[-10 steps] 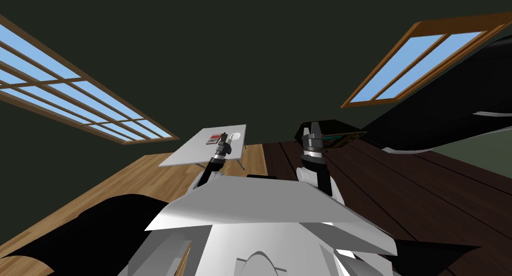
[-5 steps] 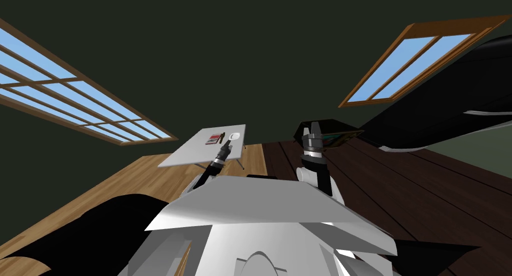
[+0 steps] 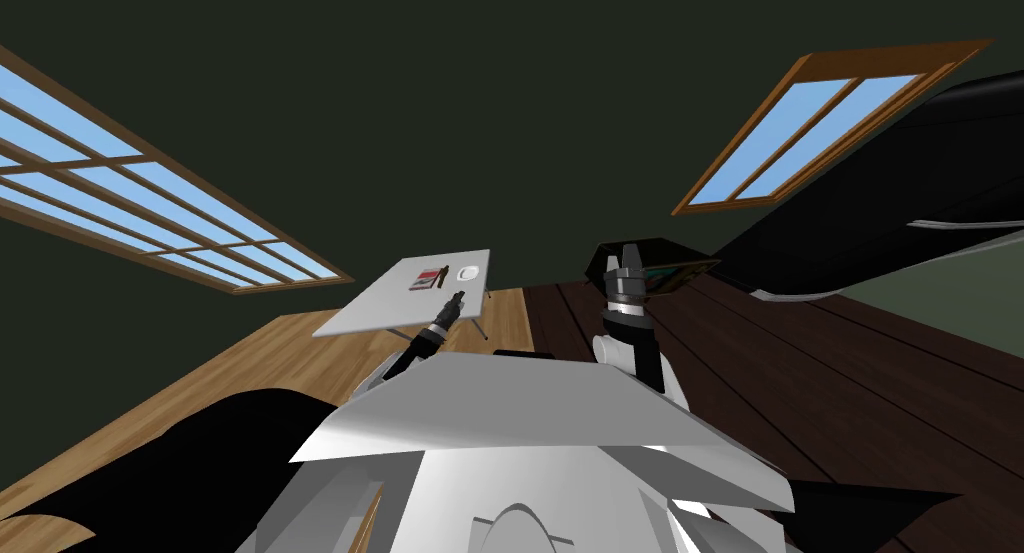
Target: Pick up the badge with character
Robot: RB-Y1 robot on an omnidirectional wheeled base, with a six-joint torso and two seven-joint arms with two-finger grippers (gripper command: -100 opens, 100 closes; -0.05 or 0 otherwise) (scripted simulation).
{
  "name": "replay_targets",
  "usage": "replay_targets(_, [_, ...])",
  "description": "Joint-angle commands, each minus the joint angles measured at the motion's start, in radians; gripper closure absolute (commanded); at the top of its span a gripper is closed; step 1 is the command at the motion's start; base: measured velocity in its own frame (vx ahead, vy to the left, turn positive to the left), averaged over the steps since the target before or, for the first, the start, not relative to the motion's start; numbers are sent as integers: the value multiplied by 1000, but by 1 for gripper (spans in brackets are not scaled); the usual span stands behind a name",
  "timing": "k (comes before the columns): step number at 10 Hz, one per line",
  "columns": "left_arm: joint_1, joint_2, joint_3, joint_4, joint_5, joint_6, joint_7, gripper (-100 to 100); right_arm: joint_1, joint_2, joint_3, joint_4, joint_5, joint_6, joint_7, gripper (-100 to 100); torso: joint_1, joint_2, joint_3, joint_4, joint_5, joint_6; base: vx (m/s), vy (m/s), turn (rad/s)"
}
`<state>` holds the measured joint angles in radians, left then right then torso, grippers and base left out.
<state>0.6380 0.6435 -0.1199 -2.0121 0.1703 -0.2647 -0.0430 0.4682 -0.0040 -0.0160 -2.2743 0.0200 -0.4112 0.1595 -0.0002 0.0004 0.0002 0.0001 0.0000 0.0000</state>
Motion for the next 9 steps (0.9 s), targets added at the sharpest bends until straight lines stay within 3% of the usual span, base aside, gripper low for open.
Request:
replay_targets(1, [2, 30, -4, 14, 5, 9, 1, -100, 0, 0, 0, 0, 0, 0, 0, 0, 0, 0, 0, 0, 0, 0, -4, -7, -21])
replay_targets(5, [30, 159, -32, 73, 18, 64, -2, -100, 0, 0, 0, 0, 0, 0, 0, 0, -1, -1, 0, 0, 0, 0, 0, -17, -47])
replay_targets(6, [30, 160, -32, 73, 18, 64, -2, -100, 0, 0, 0, 0, 0, 0, 0, 0, -1, -1, 0, 0, 0, 0, 3, -16, -25])
replay_targets(9, [44, 247, -47, 110, 20, 104, -3, -100, 0, 0, 0, 0, 0, 0, 0, 0, -1, -1, -1, 0, 0, 0, 10, -23, -65])
